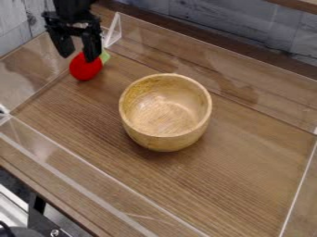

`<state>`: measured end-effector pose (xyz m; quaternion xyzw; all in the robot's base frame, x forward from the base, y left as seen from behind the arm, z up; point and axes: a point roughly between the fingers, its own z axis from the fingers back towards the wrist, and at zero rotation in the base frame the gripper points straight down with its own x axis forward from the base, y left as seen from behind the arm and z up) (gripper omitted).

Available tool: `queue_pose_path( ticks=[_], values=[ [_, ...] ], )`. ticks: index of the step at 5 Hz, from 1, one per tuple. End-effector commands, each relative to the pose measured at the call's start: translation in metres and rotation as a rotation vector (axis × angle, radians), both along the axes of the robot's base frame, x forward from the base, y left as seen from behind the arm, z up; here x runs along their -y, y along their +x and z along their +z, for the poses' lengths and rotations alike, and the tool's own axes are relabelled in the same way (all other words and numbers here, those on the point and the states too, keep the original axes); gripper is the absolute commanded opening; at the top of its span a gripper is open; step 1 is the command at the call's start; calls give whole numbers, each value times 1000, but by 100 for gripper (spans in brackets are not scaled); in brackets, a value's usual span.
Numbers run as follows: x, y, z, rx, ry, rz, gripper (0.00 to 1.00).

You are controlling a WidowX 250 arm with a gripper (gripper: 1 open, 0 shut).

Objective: Move the red fruit to the right side of the table

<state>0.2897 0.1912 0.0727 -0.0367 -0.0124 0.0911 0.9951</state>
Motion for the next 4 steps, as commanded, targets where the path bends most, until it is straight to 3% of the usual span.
queue_pose_path(
  ticks=[1,3,4],
  values=[
    [-7,0,7,36,17,29,100],
    [-14,11,11,36,9,-129,100],
    [-4,13,-5,40,1,-125,100]
  ],
)
